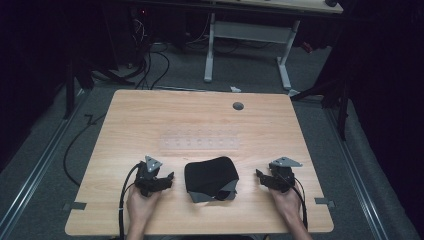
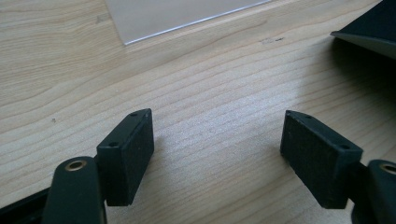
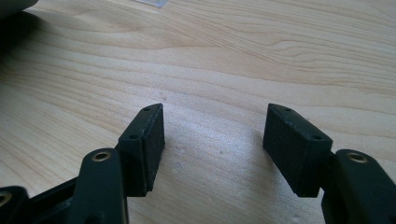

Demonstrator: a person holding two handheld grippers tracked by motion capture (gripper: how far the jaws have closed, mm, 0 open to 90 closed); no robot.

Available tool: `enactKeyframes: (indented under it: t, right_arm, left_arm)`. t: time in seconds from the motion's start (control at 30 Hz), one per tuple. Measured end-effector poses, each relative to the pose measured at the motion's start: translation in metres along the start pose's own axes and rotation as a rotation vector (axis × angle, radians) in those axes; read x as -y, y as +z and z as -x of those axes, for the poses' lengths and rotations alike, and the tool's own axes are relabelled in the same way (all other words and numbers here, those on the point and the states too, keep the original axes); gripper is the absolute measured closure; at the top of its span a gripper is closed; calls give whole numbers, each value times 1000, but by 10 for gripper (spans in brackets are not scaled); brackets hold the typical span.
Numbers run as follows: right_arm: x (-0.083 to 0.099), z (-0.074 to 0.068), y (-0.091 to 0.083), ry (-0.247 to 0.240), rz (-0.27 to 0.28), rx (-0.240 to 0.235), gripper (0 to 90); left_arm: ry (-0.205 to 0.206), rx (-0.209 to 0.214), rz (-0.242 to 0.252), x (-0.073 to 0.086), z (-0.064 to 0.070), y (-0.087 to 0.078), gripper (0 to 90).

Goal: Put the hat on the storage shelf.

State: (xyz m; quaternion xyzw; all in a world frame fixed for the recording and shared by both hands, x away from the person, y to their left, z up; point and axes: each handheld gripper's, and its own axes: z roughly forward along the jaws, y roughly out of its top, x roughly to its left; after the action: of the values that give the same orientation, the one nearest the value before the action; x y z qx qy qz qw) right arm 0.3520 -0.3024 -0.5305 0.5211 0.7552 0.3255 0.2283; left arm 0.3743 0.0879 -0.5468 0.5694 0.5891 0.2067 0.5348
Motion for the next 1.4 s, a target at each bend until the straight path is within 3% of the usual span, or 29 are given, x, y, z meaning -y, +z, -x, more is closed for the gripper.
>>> enactKeyframes:
  t: [0.17, 0.4, 0.77, 1.07, 1.23, 1.4]
  right_arm:
    - [0, -1, -3, 7, -13, -11, 388]
    - [-2, 2, -24, 52, 79, -88, 408]
    - [6, -5, -50, 65, 154, -211, 420]
    - [1, -27, -59, -36, 136, -253, 437]
    - [-5, -41, -64, -50, 161, -292, 432]
    - [-10, -54, -60, -60, 150, -340, 425]
  left_arm:
    - [0, 1, 0, 0, 0, 0, 262]
    - [5, 6, -4, 0, 0, 0, 261]
    - [7, 7, -7, 1, 1, -1, 259]
    - [8, 8, -6, 1, 1, -1, 259]
    - [9, 14, -7, 1, 1, -1, 259]
    - [8, 14, -8, 1, 1, -1, 259]
